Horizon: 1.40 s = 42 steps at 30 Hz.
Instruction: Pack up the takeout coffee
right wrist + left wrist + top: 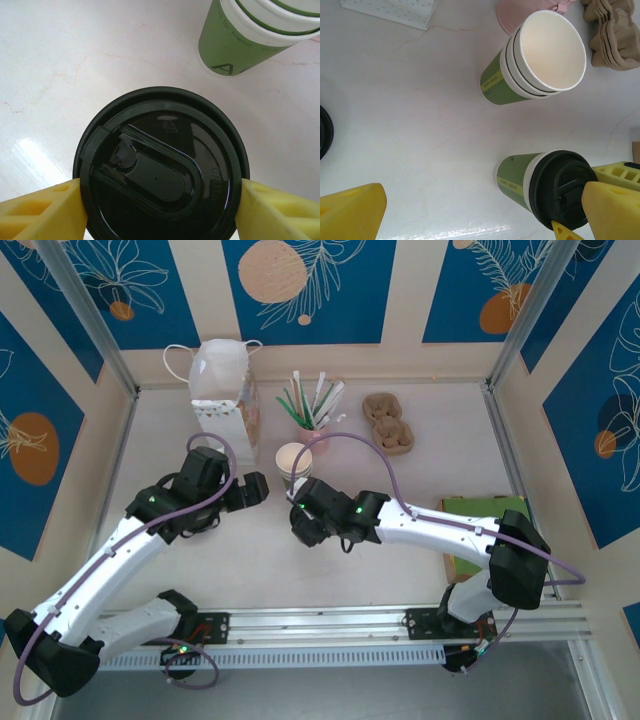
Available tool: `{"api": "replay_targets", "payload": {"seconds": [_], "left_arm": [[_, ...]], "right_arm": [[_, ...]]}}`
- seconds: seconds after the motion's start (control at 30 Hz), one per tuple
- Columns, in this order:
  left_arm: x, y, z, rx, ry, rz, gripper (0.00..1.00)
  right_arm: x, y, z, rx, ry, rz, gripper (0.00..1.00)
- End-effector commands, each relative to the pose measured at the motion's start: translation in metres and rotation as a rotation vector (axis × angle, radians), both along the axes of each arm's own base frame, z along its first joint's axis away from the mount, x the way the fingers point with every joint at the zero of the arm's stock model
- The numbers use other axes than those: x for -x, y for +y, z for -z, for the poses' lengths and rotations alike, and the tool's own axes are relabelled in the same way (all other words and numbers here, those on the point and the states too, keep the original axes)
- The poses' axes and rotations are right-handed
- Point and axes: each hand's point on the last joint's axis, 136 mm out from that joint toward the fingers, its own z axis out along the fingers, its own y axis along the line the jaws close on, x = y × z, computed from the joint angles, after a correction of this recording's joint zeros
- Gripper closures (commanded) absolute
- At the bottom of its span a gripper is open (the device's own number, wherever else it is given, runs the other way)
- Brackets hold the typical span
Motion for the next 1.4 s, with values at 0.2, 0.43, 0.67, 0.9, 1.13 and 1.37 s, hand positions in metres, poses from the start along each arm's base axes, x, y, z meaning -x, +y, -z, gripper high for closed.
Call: {"api": "replay_targets", "payload": {"seconds": [0.2, 0.43, 0.67, 0.9, 1.13, 1.37], "left_arm": [[0.003, -0.001, 0.005, -0.011, 0.013, 0.005, 0.0], [0.003, -0.001, 0.005, -0.012, 0.015, 0.006, 0.0], [0.002, -0.004, 0.005, -0.004, 0.017, 0.013, 0.0], [0.005, -0.015, 0.01, 0.03, 0.049, 0.055, 0.0], [0.009, -0.034, 0.014, 0.128, 0.063, 0.099, 0.0], [0.021, -0.051, 0.035, 0.154, 0.123, 0.147, 0.08]], "right_arm": [[-0.001, -0.008, 0.004, 0.022, 0.004, 0.025, 0.26], [-0.003, -0.009, 0.002, 0.019, -0.006, 0.033, 0.21], [-0.004, -0.007, -0.007, -0.001, -0.012, 0.041, 0.16], [-0.006, -0.006, -0.037, -0.124, 0.036, 0.078, 0.1], [-0.006, -0.02, -0.059, -0.298, 0.192, 0.167, 0.13], [-0.008, -0.04, -0.056, -0.438, 0.393, 0.293, 0.15]]}}
